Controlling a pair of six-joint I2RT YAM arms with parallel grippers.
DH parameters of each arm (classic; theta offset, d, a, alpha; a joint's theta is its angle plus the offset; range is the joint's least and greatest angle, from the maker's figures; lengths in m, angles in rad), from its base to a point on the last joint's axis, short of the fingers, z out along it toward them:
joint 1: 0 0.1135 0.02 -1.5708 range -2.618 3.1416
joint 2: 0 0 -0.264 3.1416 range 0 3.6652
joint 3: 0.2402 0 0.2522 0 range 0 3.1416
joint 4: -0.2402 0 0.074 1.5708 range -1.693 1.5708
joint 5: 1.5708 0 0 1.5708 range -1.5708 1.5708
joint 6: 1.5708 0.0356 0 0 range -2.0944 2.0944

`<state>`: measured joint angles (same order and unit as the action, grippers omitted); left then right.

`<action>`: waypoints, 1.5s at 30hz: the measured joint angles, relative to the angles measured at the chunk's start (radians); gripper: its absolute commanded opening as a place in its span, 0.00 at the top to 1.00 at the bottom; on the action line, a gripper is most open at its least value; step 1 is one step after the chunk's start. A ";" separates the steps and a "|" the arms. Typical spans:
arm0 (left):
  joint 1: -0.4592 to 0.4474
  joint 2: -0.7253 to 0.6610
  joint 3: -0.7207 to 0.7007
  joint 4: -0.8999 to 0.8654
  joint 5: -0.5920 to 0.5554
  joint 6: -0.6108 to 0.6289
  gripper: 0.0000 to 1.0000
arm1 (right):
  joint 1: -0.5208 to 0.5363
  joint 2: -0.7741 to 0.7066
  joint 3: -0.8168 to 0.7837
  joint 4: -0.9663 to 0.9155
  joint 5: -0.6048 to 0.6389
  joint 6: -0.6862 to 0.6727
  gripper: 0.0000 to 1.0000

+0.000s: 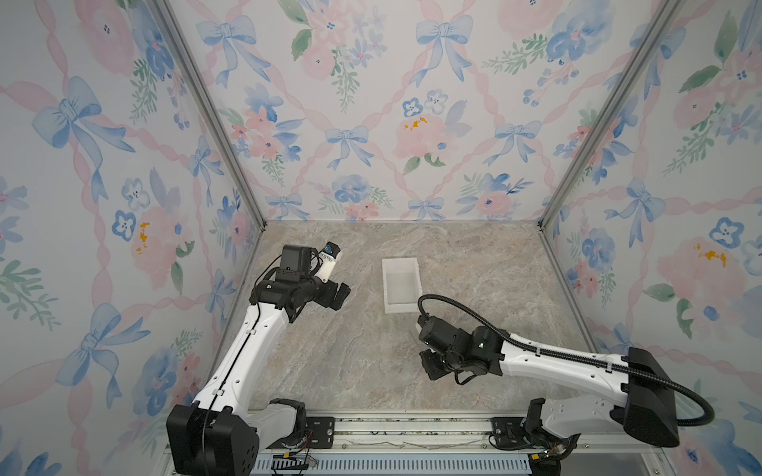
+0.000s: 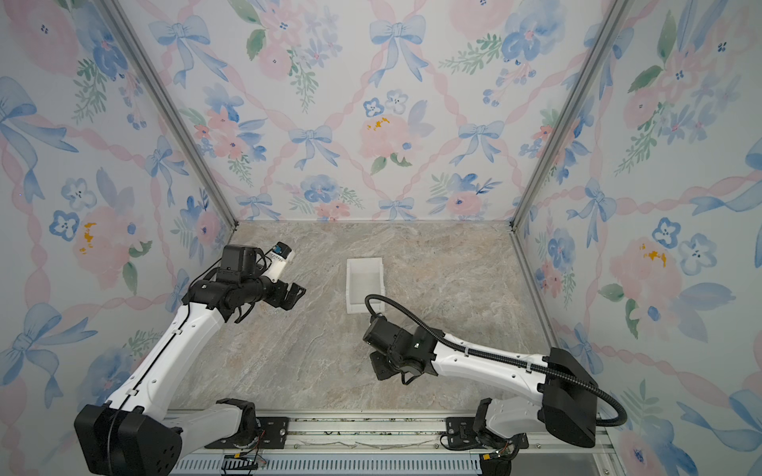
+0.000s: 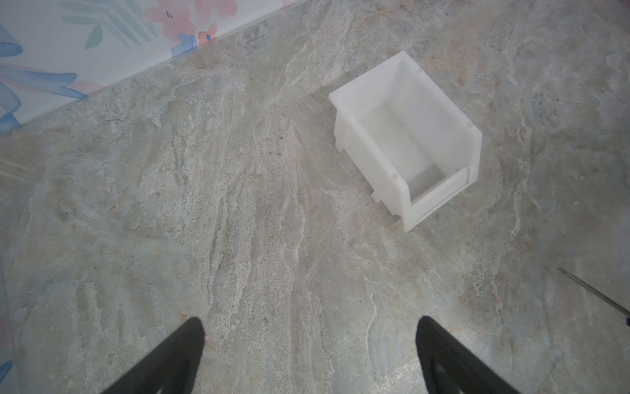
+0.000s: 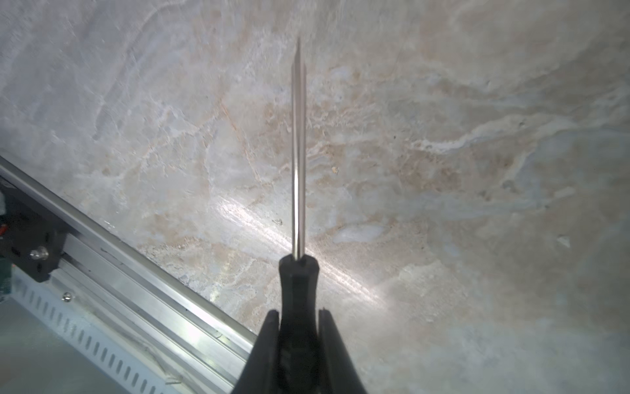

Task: Put the screwdriver in the bin
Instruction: Pick up the screwdriver from the bottom-center of the table, then place the screwdriver into the bin.

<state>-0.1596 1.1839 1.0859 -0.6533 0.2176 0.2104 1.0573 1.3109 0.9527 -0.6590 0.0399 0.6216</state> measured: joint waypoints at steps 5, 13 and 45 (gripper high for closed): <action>0.000 0.005 0.016 0.000 0.000 0.004 0.02 | -0.108 -0.009 0.102 -0.051 -0.029 -0.062 0.80; -0.003 0.005 0.034 0.000 0.000 0.007 0.02 | -0.232 0.145 0.279 -0.083 -0.063 -0.142 0.80; -0.005 -0.003 0.036 0.000 0.000 0.018 0.02 | -0.331 0.676 0.654 0.062 -0.018 -0.193 0.79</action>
<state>-0.1642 1.1809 1.1221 -0.6533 0.2180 0.2279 0.7261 1.9869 1.6066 -0.5968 0.0216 0.4286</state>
